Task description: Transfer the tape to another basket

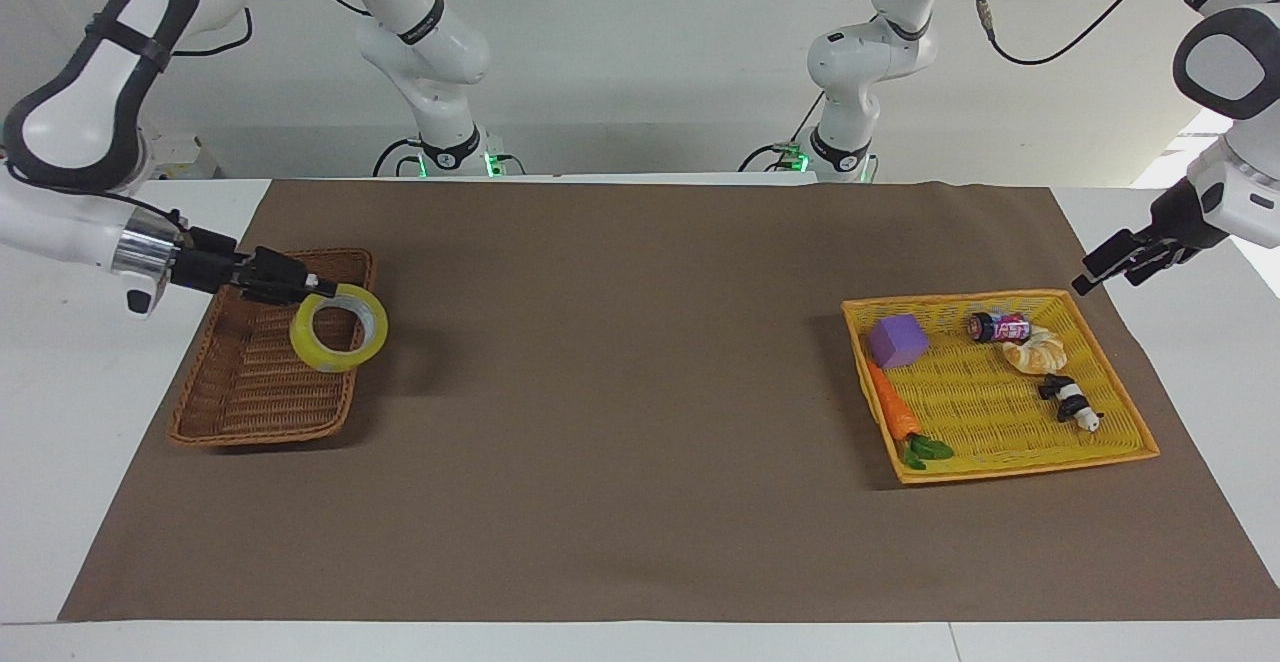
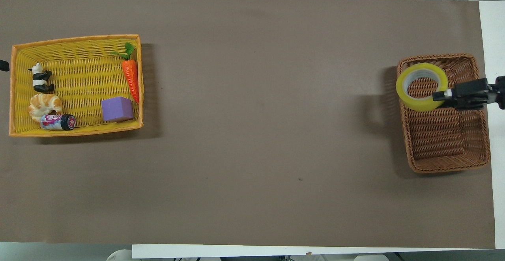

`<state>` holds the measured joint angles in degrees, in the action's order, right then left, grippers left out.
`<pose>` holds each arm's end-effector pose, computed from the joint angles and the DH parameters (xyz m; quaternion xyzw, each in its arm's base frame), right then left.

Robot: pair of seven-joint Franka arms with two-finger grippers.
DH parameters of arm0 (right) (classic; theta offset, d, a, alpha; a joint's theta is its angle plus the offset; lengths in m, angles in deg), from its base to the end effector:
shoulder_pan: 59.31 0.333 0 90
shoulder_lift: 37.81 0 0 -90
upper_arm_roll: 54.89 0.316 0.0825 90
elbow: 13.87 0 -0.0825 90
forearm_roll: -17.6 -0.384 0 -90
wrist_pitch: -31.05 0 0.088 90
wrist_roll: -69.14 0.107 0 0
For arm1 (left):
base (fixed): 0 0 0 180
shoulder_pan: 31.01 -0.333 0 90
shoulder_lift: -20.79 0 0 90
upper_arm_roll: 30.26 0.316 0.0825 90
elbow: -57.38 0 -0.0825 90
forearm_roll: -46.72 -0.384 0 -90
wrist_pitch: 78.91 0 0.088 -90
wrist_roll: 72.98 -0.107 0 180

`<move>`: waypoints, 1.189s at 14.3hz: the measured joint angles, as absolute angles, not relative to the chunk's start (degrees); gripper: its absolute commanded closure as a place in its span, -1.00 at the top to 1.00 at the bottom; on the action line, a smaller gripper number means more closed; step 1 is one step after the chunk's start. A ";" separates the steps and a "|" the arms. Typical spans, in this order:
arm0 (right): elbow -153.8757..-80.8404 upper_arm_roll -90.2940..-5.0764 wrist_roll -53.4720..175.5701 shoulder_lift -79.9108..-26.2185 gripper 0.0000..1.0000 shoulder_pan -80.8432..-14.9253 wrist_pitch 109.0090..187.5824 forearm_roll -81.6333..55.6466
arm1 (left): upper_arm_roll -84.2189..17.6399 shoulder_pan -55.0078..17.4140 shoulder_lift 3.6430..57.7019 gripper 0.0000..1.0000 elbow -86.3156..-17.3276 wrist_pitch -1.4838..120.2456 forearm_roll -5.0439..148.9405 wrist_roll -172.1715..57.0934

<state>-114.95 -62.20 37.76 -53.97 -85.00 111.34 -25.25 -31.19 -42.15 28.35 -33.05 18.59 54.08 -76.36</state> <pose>0.5225 -0.2355 0.3996 -0.8887 0.0708 0.0651 0.4482 0.5948 0.0954 0.5568 0.9956 0.0681 0.0034 0.0647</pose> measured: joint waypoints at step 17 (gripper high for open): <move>-109.73 -61.67 23.26 -63.68 1.00 -90.23 111.76 -15.00 | -32.52 -32.68 27.22 1.00 -29.09 13.02 47.86 -75.93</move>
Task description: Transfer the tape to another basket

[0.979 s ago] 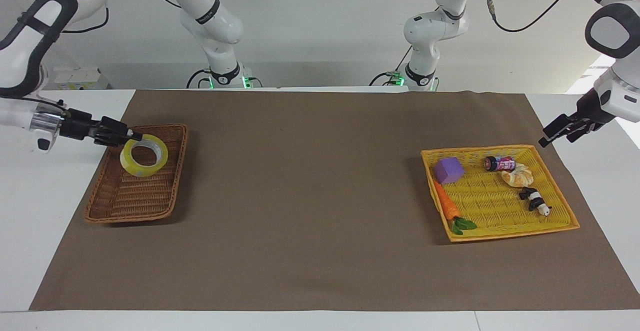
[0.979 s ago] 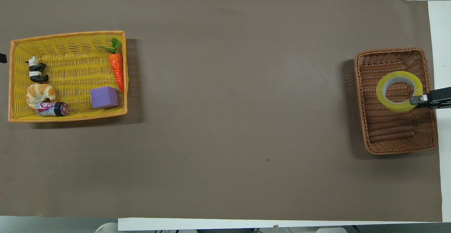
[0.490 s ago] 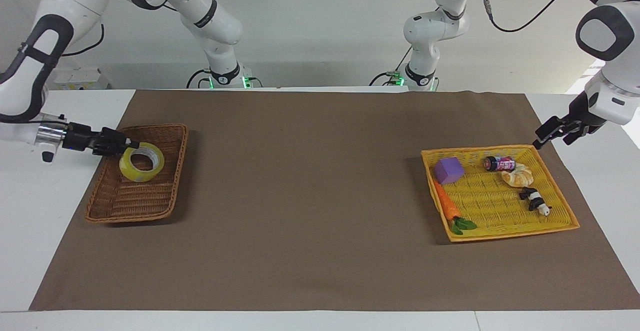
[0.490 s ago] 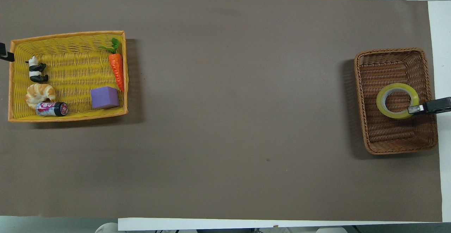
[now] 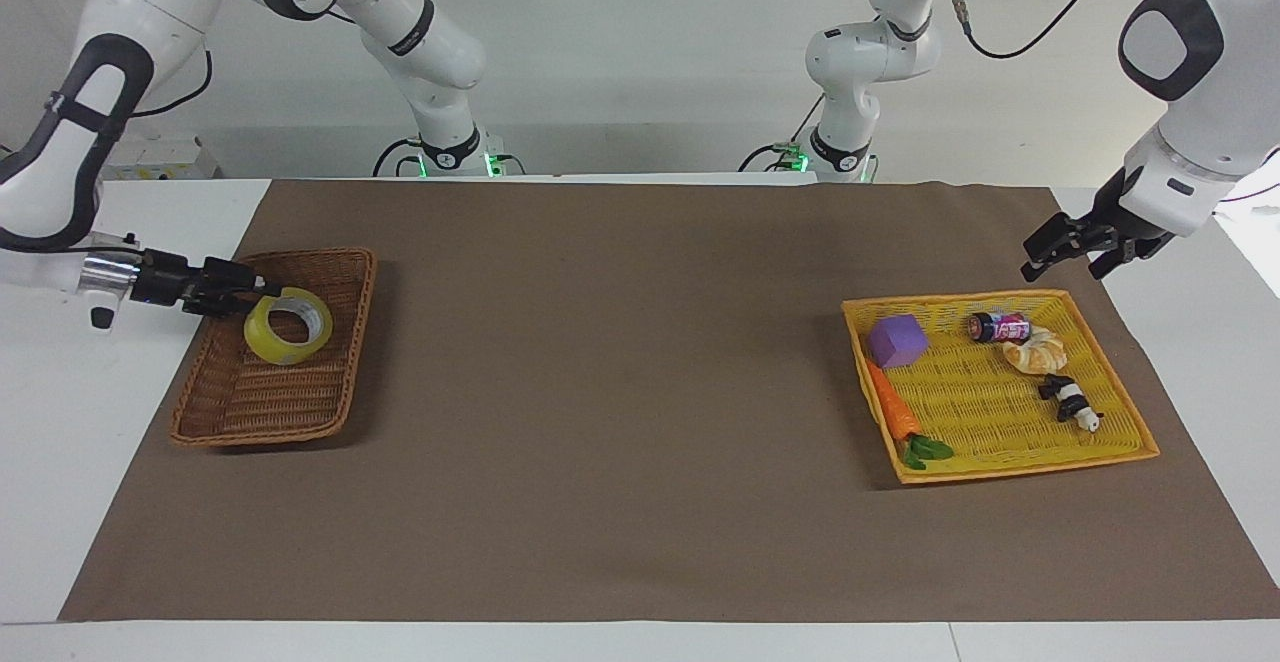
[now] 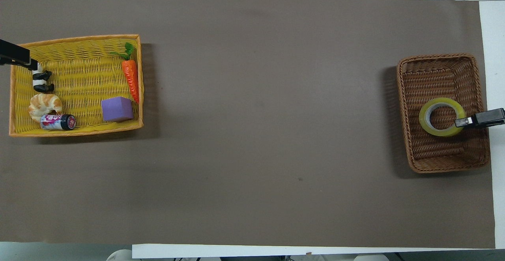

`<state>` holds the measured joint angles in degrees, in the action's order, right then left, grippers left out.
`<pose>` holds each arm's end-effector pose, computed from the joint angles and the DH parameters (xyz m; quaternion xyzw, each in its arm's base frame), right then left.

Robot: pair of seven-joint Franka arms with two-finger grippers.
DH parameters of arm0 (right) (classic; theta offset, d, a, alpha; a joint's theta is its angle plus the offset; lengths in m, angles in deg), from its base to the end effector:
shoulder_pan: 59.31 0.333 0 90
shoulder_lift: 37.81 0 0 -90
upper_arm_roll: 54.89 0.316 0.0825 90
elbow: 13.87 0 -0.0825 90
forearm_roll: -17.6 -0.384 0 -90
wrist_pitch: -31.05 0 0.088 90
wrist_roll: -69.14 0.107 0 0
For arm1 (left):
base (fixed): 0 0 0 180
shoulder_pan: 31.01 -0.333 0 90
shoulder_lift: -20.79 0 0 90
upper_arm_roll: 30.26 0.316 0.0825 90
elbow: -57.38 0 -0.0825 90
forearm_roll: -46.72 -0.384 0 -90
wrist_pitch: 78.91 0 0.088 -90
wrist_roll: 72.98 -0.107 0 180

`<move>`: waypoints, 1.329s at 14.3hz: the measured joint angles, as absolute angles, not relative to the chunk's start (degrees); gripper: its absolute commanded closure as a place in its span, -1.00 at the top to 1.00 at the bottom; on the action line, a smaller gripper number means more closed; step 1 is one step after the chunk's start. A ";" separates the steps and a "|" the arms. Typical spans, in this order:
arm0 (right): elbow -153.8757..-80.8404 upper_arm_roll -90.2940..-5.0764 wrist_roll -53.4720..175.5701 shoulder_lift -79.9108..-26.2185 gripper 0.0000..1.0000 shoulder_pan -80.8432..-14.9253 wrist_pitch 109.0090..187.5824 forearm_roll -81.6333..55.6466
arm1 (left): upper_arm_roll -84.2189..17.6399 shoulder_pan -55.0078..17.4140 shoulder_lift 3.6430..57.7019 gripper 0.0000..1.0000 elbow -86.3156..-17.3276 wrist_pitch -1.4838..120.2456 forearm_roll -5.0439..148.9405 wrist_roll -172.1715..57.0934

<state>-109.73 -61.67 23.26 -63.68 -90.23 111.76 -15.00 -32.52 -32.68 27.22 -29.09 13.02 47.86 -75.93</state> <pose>0.5083 -0.3029 0.3254 -0.9084 -0.0073 0.0831 0.4098 0.5912 -0.0069 0.5923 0.9994 -0.0304 -0.0082 0.0123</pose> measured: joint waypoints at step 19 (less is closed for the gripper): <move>-100.63 -60.94 56.24 -35.56 1.00 -63.19 108.70 18.62 | -32.16 -28.63 23.56 1.00 -33.17 11.76 45.47 -74.70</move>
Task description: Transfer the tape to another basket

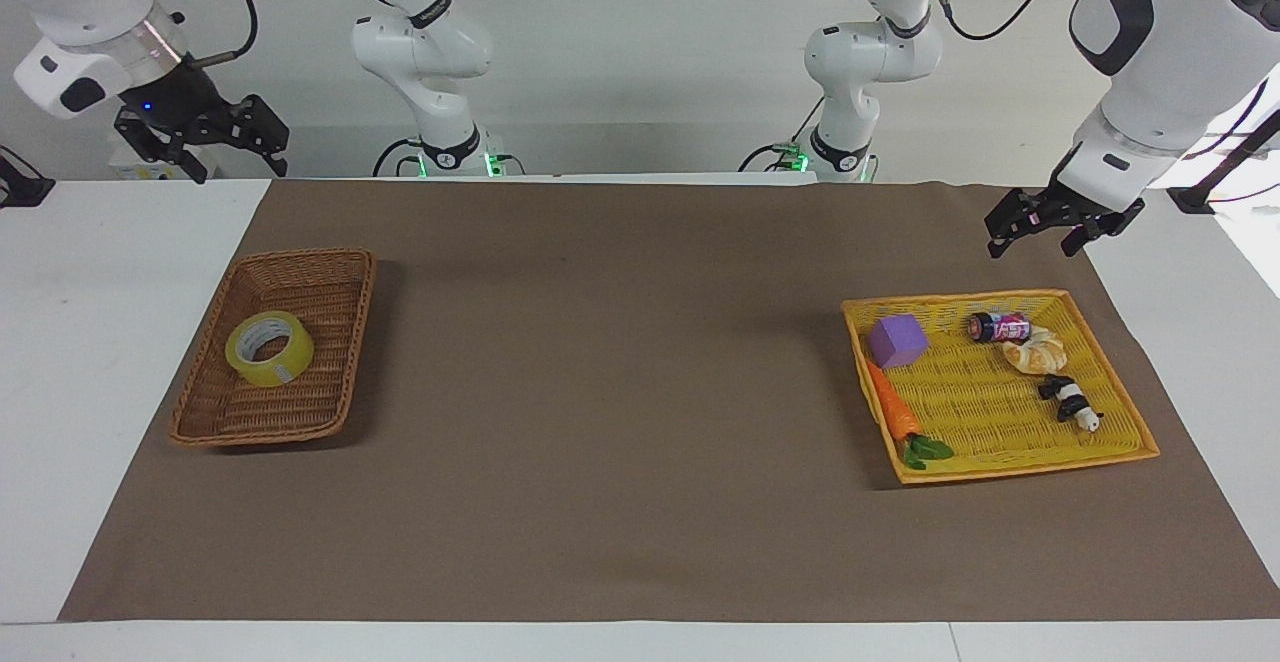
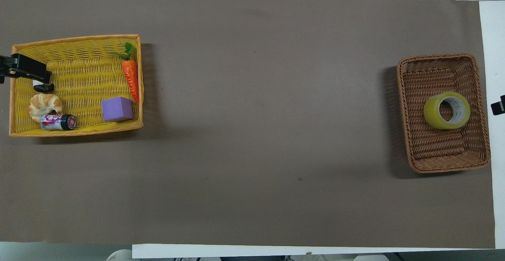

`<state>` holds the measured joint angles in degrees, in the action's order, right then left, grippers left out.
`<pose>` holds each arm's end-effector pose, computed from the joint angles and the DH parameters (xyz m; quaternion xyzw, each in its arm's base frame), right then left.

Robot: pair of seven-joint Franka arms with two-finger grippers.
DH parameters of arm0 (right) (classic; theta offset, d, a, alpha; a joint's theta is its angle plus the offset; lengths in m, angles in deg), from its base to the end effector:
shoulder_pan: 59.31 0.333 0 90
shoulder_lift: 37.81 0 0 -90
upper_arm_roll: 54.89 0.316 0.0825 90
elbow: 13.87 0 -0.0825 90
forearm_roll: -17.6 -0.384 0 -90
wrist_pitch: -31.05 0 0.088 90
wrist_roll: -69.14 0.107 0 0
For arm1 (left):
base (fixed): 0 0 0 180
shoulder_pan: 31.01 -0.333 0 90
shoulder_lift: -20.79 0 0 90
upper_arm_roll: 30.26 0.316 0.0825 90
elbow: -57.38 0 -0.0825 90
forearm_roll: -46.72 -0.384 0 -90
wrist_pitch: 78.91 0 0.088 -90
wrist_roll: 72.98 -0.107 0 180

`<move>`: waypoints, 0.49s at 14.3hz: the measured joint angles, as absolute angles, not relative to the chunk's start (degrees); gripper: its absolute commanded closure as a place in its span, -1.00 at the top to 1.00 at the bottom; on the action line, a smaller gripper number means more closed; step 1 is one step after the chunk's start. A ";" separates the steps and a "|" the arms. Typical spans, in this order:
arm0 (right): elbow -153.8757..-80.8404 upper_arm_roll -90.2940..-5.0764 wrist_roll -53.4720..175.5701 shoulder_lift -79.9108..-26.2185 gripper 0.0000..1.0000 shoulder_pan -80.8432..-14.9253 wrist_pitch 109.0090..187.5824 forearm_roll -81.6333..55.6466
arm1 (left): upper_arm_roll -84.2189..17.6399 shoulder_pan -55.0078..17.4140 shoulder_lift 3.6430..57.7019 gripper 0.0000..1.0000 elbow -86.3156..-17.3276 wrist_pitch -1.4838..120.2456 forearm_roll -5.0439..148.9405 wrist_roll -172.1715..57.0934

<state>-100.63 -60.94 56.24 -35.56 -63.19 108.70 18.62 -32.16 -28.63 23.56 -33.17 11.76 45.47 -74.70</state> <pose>0.5107 -0.0929 0.6540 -0.9979 -0.0247 0.0601 0.0053 0.5674 -0.0397 0.5938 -0.9983 0.0527 0.0229 0.0106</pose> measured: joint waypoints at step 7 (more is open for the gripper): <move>-98.93 -62.21 58.09 -36.04 1.00 -61.51 108.18 19.00 | -32.04 -28.65 23.56 1.00 -33.19 11.70 45.47 -74.70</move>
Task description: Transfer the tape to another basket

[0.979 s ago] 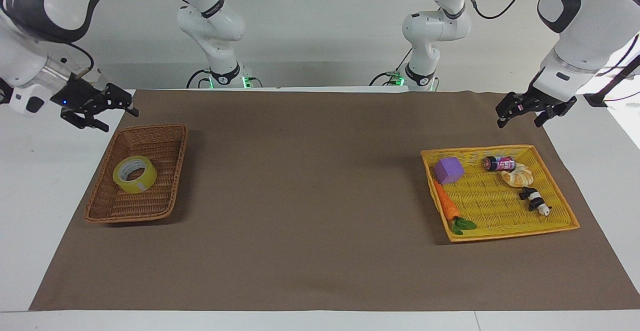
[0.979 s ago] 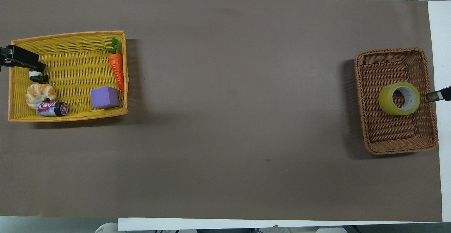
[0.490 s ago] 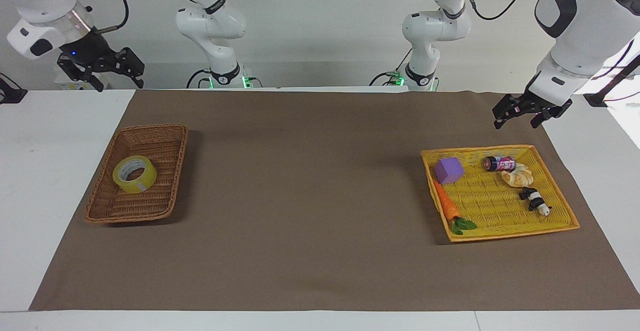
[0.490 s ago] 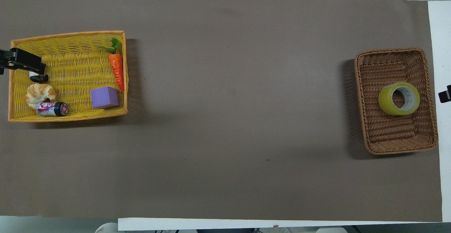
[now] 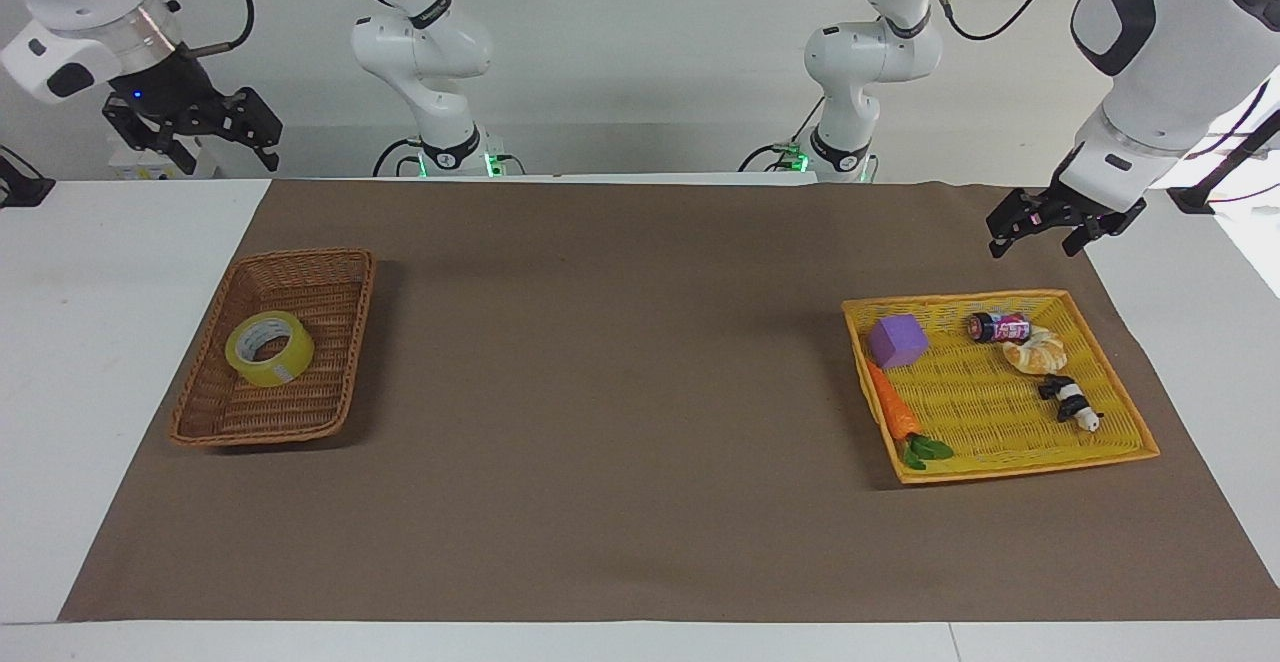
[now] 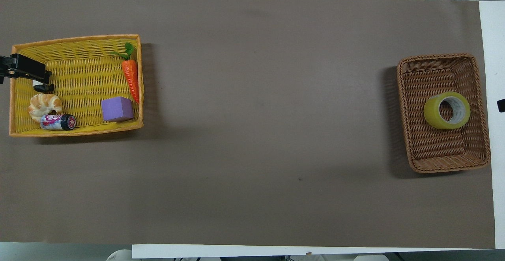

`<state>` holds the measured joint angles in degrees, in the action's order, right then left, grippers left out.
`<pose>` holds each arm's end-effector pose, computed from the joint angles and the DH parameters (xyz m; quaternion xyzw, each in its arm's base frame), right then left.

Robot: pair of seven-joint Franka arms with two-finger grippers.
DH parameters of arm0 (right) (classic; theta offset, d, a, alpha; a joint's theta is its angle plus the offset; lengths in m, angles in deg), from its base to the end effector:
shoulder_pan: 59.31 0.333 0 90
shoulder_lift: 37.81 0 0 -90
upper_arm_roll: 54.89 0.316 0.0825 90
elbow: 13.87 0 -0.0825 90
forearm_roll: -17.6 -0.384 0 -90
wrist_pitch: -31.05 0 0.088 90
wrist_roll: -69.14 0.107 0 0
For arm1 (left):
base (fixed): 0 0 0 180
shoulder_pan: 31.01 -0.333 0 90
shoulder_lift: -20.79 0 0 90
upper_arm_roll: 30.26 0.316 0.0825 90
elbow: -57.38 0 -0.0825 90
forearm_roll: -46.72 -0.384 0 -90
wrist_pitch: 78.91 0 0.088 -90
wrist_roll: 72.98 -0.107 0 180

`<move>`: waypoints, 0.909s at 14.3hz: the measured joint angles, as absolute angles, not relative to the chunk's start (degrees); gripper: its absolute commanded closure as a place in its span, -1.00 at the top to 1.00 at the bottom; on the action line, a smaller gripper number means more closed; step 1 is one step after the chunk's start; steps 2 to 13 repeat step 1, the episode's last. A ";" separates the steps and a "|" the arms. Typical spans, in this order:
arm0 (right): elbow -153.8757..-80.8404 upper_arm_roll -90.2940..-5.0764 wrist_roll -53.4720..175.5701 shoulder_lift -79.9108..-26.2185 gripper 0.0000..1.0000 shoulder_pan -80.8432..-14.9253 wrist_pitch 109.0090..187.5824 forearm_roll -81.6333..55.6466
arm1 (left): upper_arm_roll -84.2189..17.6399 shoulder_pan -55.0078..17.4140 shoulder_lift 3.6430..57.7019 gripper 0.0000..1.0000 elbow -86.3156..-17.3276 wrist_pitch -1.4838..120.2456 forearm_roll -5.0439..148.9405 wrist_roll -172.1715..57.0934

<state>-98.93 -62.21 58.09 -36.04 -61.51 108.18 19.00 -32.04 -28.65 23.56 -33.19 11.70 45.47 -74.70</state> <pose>0.5126 -0.0903 0.6623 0.9984 0.0114 -0.0548 0.0003 0.5673 -0.0383 0.5936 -0.9983 0.0515 0.0236 0.0107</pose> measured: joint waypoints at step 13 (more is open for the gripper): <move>-98.92 -62.56 58.21 -36.04 1.00 -61.29 108.18 19.00 | -32.04 -28.65 23.56 1.00 -33.19 11.69 45.46 -74.70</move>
